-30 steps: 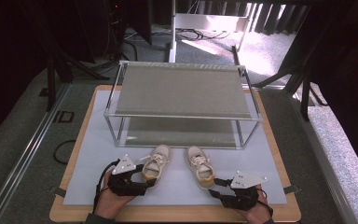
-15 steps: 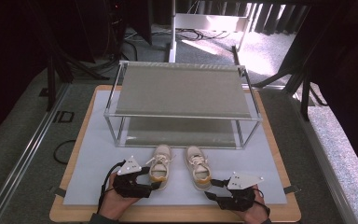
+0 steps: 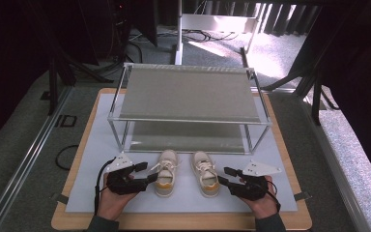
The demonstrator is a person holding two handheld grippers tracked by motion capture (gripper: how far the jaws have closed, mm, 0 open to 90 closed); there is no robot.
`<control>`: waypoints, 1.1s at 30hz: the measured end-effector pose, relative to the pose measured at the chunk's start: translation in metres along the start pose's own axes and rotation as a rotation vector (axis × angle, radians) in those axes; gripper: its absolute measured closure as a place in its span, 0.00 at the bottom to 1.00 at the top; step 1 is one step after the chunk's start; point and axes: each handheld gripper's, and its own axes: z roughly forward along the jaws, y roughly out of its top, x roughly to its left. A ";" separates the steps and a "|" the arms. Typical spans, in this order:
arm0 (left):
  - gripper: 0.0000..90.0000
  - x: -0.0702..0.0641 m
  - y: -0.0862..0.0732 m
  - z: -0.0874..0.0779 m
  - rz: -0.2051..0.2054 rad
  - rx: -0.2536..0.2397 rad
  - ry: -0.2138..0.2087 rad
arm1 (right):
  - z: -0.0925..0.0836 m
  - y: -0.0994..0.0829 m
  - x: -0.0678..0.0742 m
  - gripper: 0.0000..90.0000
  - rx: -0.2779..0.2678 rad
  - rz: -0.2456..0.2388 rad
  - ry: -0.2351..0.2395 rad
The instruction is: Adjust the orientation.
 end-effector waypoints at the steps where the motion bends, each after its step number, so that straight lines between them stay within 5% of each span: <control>1: 0.42 0.000 0.001 0.005 0.002 0.018 0.006 | 0.002 0.001 -0.001 0.64 0.006 0.008 0.002; 10: 0.45 0.004 0.001 0.027 -0.006 0.077 -0.018 | 0.027 0.000 -0.004 0.67 0.058 0.069 0.041; 22: 0.51 0.002 0.000 0.039 -0.007 0.107 -0.049 | 0.027 -0.001 -0.004 0.71 0.057 0.082 0.039; 33: 0.53 -0.010 0.006 0.054 0.037 0.124 -0.083 | 0.027 -0.002 -0.002 0.73 0.054 0.088 0.041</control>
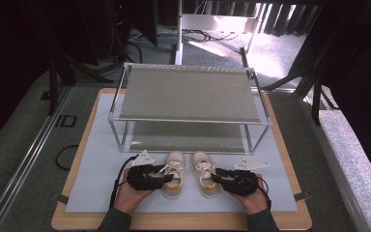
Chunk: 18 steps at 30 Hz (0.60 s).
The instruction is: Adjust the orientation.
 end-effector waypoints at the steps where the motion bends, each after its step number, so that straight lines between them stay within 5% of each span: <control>1: 0.53 -0.001 0.001 0.001 0.002 0.002 -0.003 | 0.000 0.000 0.000 0.73 0.001 -0.001 0.001; 18: 0.52 -0.010 0.004 0.009 0.014 0.011 -0.022 | 0.000 -0.001 0.008 0.71 0.013 0.003 0.039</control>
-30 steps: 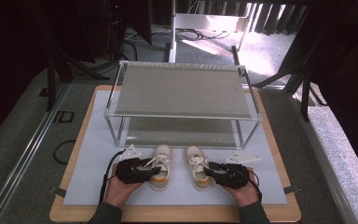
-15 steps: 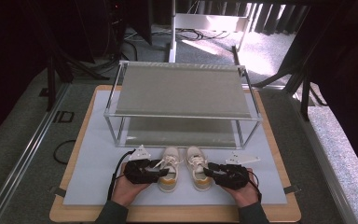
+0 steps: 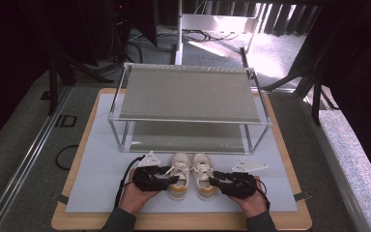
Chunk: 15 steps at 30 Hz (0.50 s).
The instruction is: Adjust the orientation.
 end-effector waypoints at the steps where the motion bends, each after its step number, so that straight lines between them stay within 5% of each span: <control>1: 0.52 0.000 0.000 0.000 0.001 0.000 0.000 | 0.000 0.000 0.000 0.71 0.001 0.003 0.013; 15: 0.52 -0.006 -0.001 0.000 -0.007 0.001 0.007 | 0.003 0.001 0.008 0.71 0.006 0.010 0.039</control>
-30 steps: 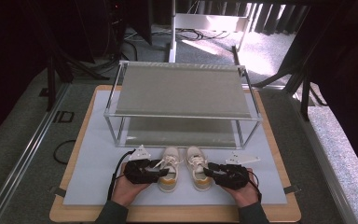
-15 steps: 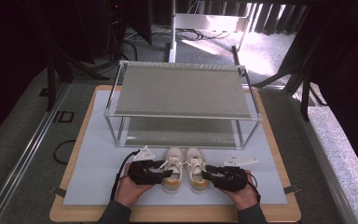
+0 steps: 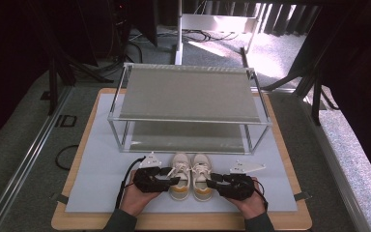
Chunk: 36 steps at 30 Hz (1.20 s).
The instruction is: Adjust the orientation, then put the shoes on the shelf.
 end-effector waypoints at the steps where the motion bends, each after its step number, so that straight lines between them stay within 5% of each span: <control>1: 0.52 -0.001 0.000 0.000 0.003 0.002 0.004 | 0.000 0.000 0.001 0.71 0.000 0.000 -0.001; 9: 0.51 -0.005 0.000 0.000 -0.003 0.008 0.023 | 0.000 -0.001 0.001 0.71 0.000 0.009 0.009; 10: 0.48 -0.004 -0.002 -0.001 -0.032 -0.009 0.015 | 0.000 -0.001 0.000 0.70 0.001 0.016 0.006; 17: 0.39 -0.003 -0.003 -0.009 -0.050 -0.039 0.036 | -0.002 -0.001 0.002 0.64 -0.018 0.010 0.000; 22: 0.39 -0.002 -0.006 -0.021 -0.037 -0.063 0.062 | -0.003 0.001 0.003 0.56 -0.027 -0.010 -0.068; 36: 0.43 -0.005 -0.005 -0.014 -0.034 -0.026 0.043 | 0.000 0.001 0.003 0.57 0.014 0.004 -0.064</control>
